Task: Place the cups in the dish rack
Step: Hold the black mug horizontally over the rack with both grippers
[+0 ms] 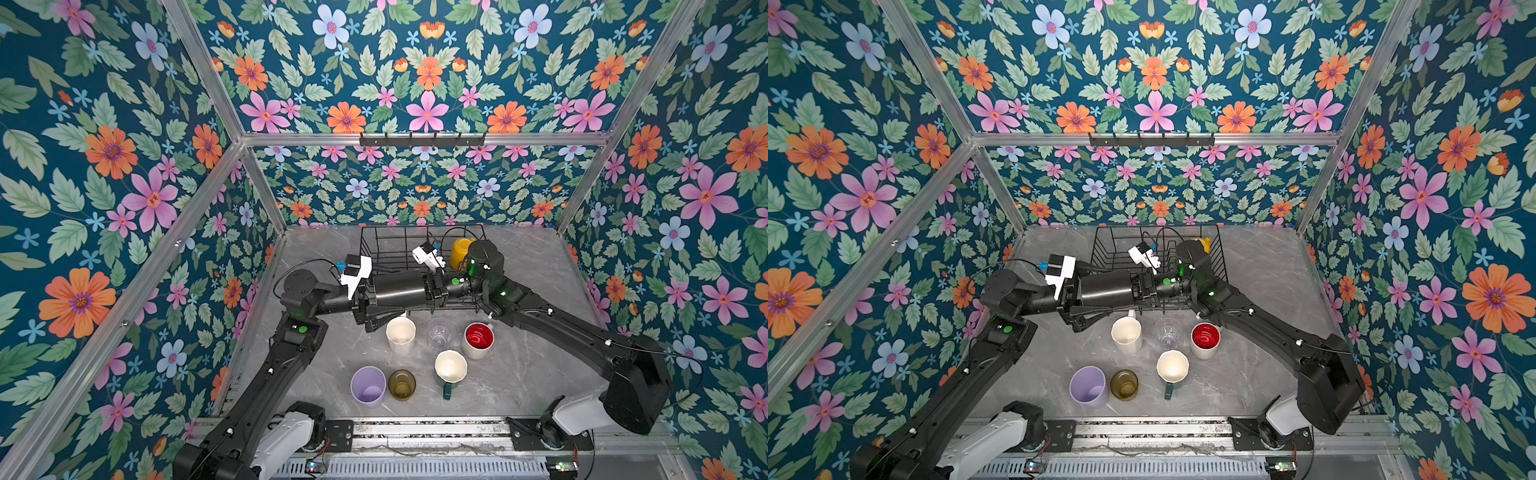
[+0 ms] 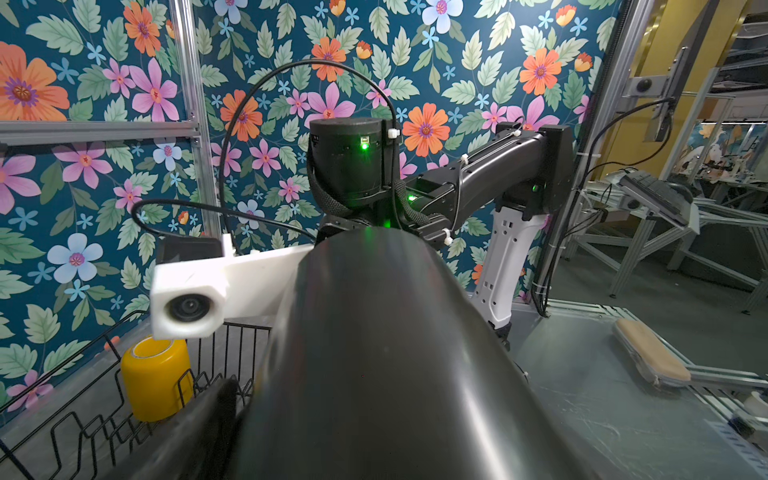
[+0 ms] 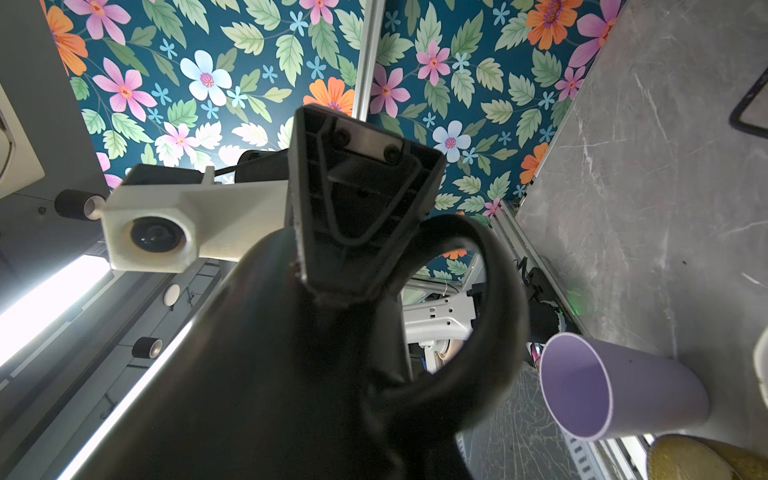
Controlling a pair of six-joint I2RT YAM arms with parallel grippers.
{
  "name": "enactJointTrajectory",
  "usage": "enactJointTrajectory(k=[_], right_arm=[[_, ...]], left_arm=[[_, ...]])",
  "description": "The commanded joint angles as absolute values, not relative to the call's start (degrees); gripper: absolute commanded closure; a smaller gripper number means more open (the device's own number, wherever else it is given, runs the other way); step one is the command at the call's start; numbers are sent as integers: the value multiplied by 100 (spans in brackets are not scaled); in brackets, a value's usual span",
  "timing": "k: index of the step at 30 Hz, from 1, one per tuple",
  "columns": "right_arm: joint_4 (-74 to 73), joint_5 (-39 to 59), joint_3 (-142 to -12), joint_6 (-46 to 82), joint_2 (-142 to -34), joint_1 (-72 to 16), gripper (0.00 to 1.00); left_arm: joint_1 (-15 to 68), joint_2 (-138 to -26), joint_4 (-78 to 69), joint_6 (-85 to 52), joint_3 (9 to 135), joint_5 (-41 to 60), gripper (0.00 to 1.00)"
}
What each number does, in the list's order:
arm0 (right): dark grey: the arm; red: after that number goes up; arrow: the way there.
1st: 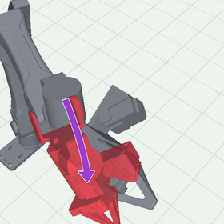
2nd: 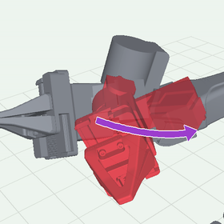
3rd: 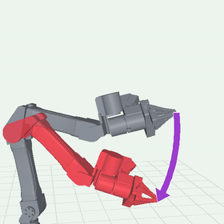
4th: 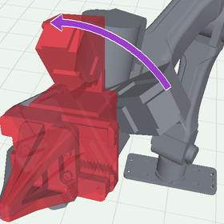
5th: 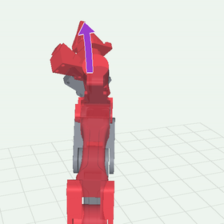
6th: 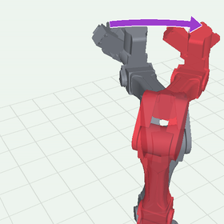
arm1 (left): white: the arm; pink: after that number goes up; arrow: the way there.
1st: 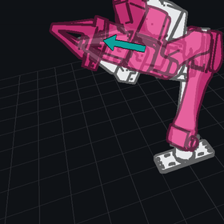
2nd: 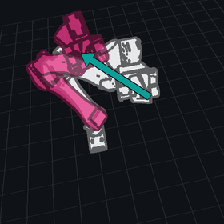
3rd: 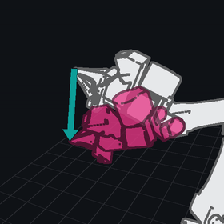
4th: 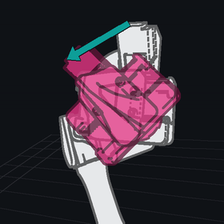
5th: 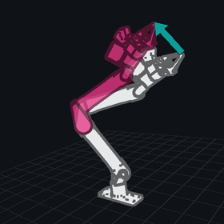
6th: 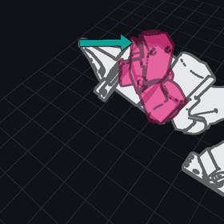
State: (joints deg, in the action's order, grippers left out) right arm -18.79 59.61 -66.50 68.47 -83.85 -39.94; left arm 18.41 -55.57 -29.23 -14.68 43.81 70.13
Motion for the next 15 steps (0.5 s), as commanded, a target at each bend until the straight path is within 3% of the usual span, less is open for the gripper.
enactJointTrajectory(k=[1,15], right_arm=[[-2894,6542,-6671,6558,-8245,-3946,100],[-2776,6654,-6605,6513,-8093,-3801,100]], left_arm=[[1819,-5538,-2505,-1485,4350,6791,0],[1818,-5563,-2514,-1450,4335,6776,0]])
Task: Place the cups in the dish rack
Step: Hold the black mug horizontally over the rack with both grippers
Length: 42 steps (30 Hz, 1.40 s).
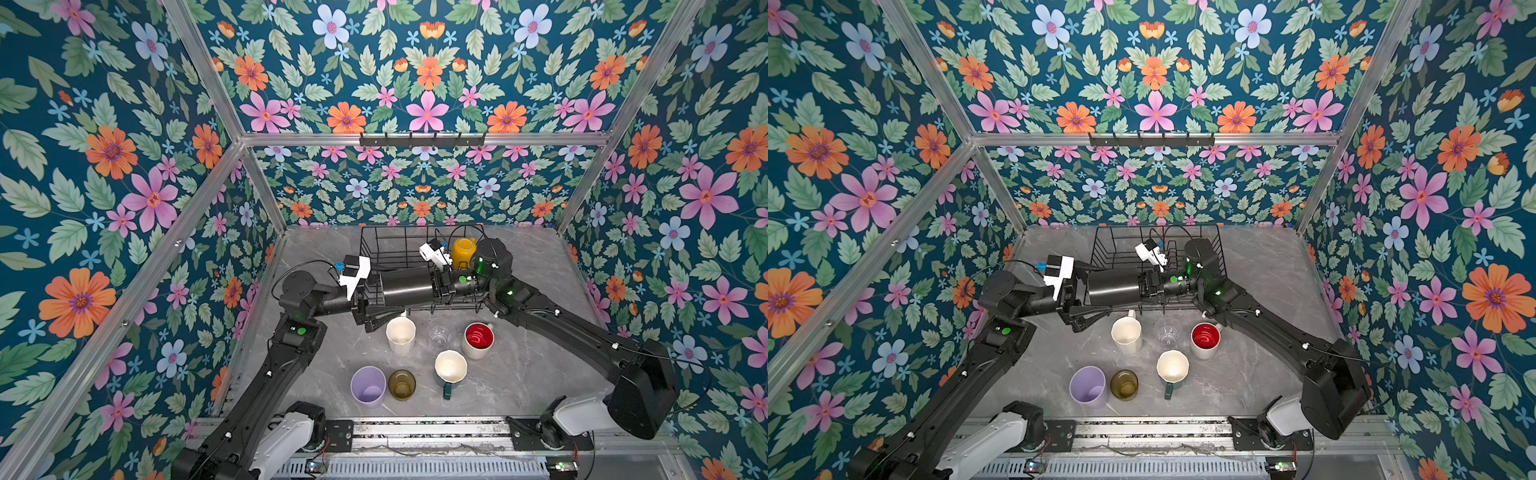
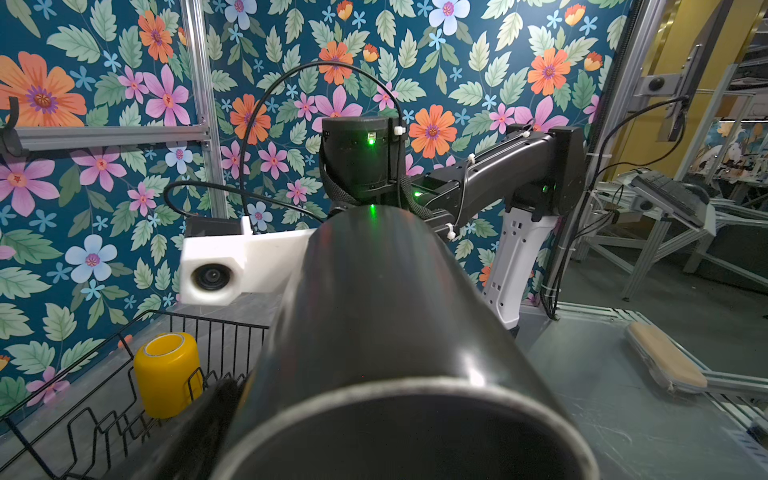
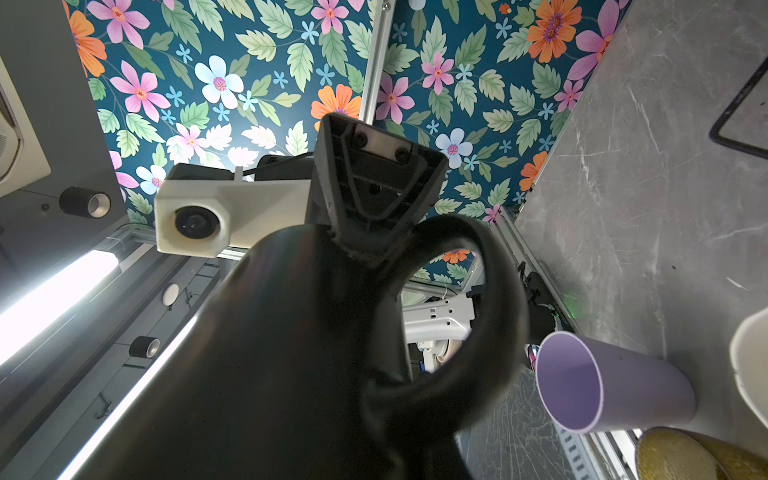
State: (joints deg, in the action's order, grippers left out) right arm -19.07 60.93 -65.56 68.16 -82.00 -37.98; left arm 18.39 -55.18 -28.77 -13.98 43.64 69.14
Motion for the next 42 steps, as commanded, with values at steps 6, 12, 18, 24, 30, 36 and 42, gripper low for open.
enactJointTrajectory(k=[6,12,18,24,30,36,42], right_arm=[[-2838,6689,-6666,6519,-8199,-3936,100],[-2861,6689,-6789,6511,-8352,-4061,100],[-3001,6698,-6895,6588,-8550,-4202,100],[-3058,6674,-6897,6646,-8587,-4203,100],[-3055,6664,-6873,6670,-8578,-4202,100],[-3027,6642,-6864,6691,-8613,-4204,100],[-2971,6620,-6864,6712,-8664,-4206,100]], left_arm=[[1818,-5638,-2610,-1534,4346,6811,1],[1818,-5684,-2650,-1563,4349,6847,4],[1818,-5682,-2663,-1590,4344,6846,10],[1819,-5693,-2654,-1591,4352,6828,26],[1815,-5703,-2654,-1602,4363,6808,36],[1815,-5678,-2757,-1657,4355,6681,64],[1818,-5603,-2820,-1661,4333,6461,96]])
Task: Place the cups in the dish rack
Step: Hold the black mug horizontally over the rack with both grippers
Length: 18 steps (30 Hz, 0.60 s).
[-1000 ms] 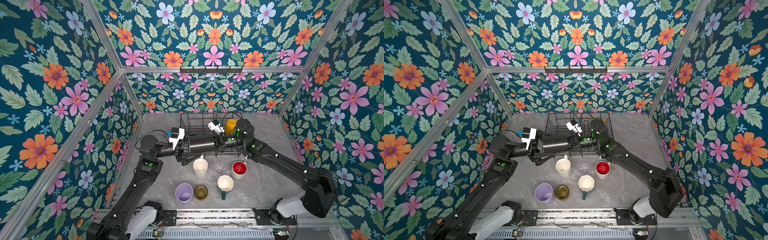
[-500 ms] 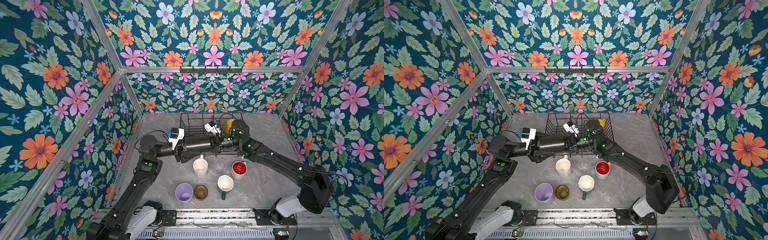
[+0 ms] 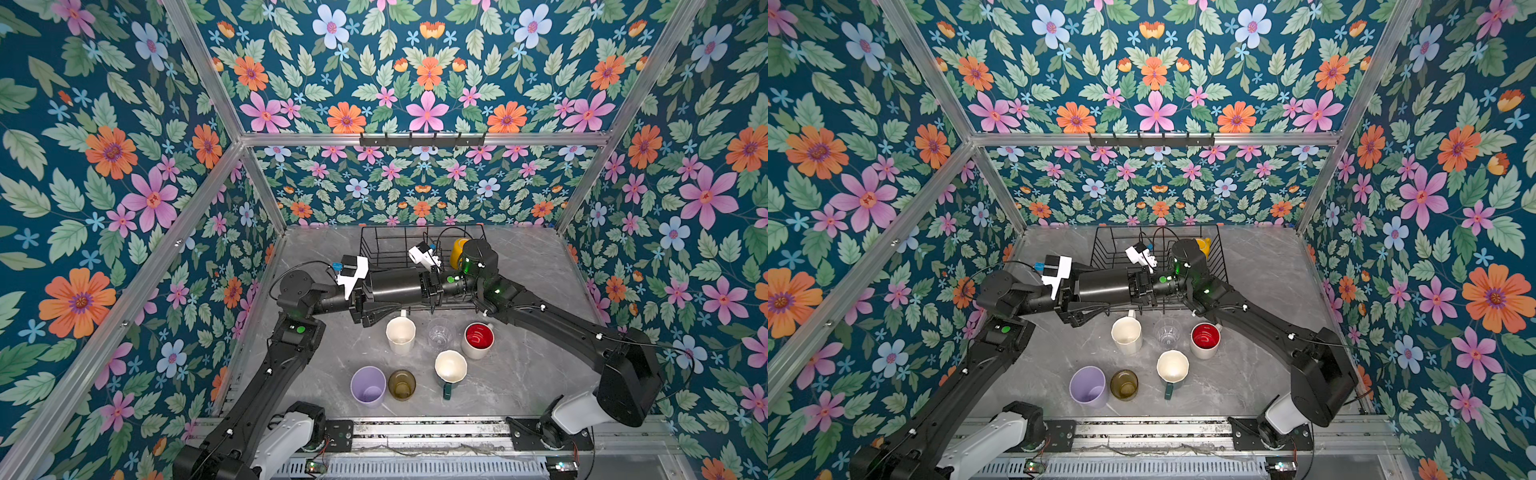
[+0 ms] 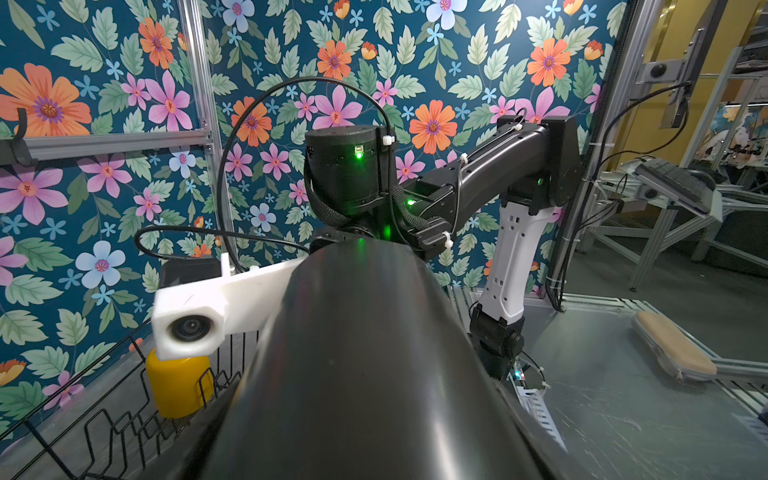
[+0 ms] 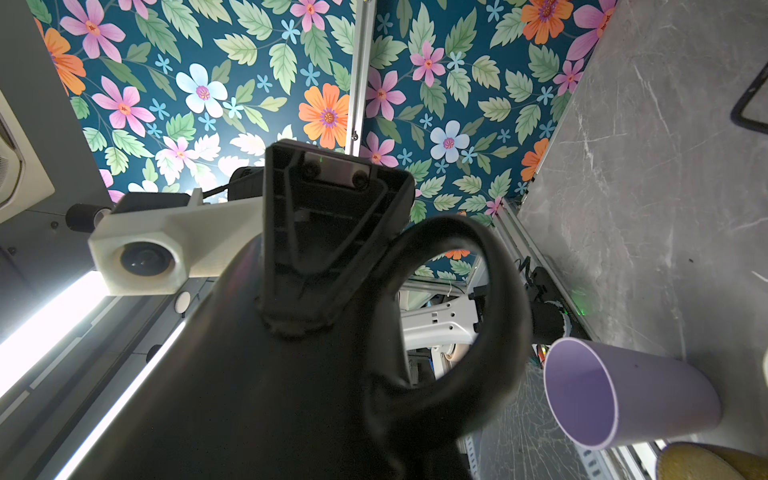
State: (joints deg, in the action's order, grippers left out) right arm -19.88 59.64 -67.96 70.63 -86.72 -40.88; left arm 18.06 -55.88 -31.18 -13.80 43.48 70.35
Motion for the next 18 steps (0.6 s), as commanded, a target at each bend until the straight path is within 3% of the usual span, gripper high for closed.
enactJointTrajectory(k=[1,7,18], right_arm=[[-2971,6624,-6871,6715,-8674,-4208,100],[-2985,6619,-6866,6764,-8692,-4207,100],[-3069,6617,-6743,6891,-8667,-4113,85]], left_arm=[[1815,-5586,-2821,-1642,4330,6429,100],[1814,-5468,-2824,-1548,4275,6090,100],[1760,-5378,-2729,-1433,4271,5845,100]])
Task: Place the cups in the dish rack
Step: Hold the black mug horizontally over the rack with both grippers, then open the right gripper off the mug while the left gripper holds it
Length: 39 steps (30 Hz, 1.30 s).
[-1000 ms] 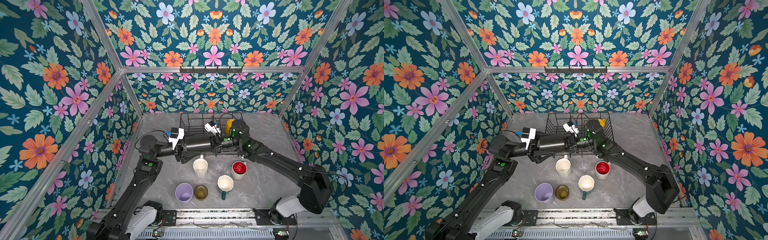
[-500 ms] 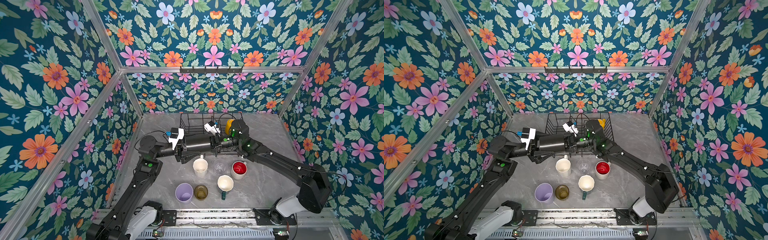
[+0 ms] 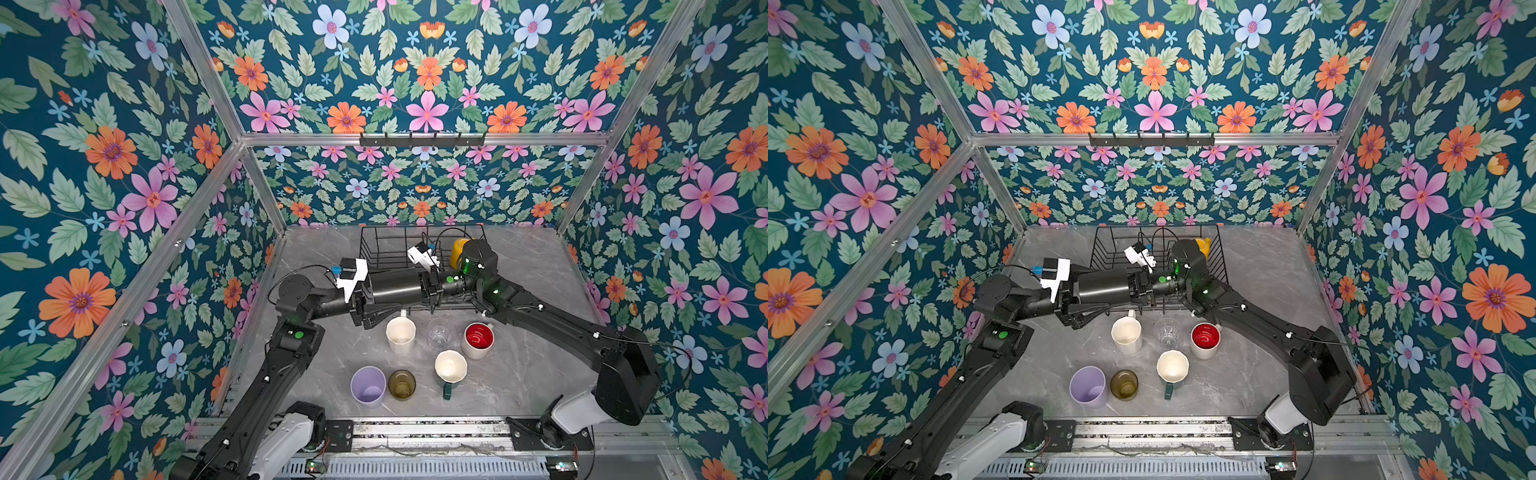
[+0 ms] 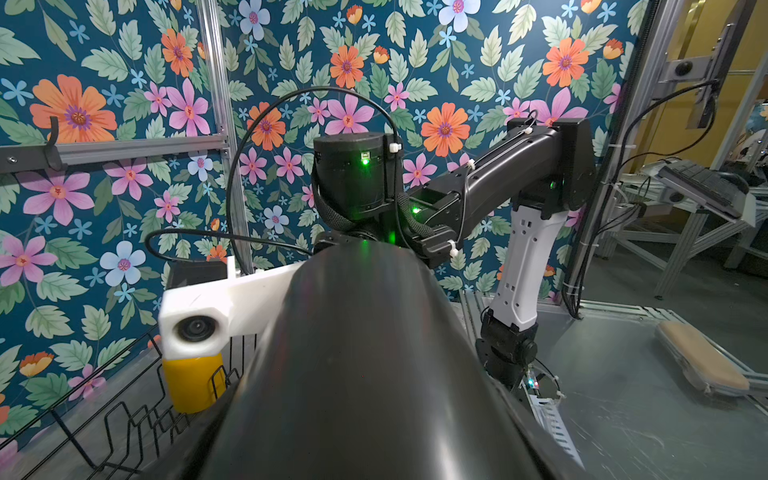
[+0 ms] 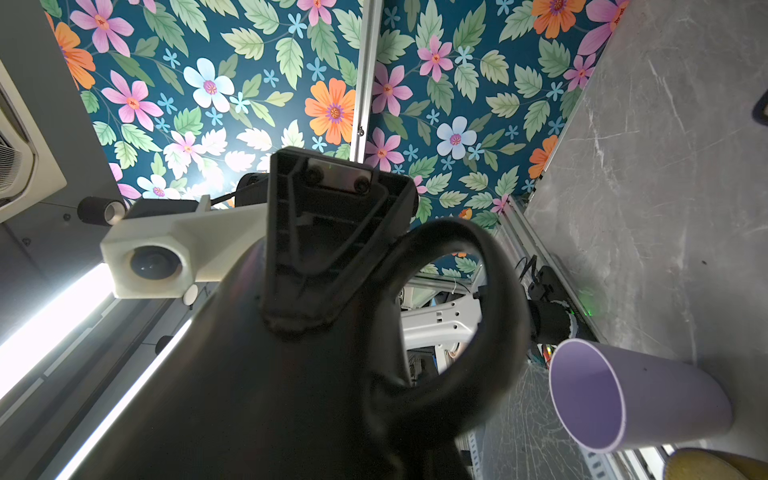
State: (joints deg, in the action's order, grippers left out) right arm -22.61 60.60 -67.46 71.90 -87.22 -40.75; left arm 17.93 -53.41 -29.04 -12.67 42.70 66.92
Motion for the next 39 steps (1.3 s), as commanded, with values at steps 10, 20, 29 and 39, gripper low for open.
enactJointTrajectory(k=[10,20,29,39], right_arm=[[-3079,6606,-6658,6943,-8640,-4086,71],[-3161,6568,-6466,7086,-8604,-3933,68],[-3086,6562,-6236,7103,-8402,-3827,66],[-2782,6456,-5663,7043,-7807,-3268,60]], left_arm=[[1727,-5343,-2755,-1420,4257,5845,100],[1694,-5300,-2854,-1440,4236,5810,100],[1687,-5299,-2927,-1474,4233,5745,100],[1679,-5317,-2892,-1477,4271,5539,100]])
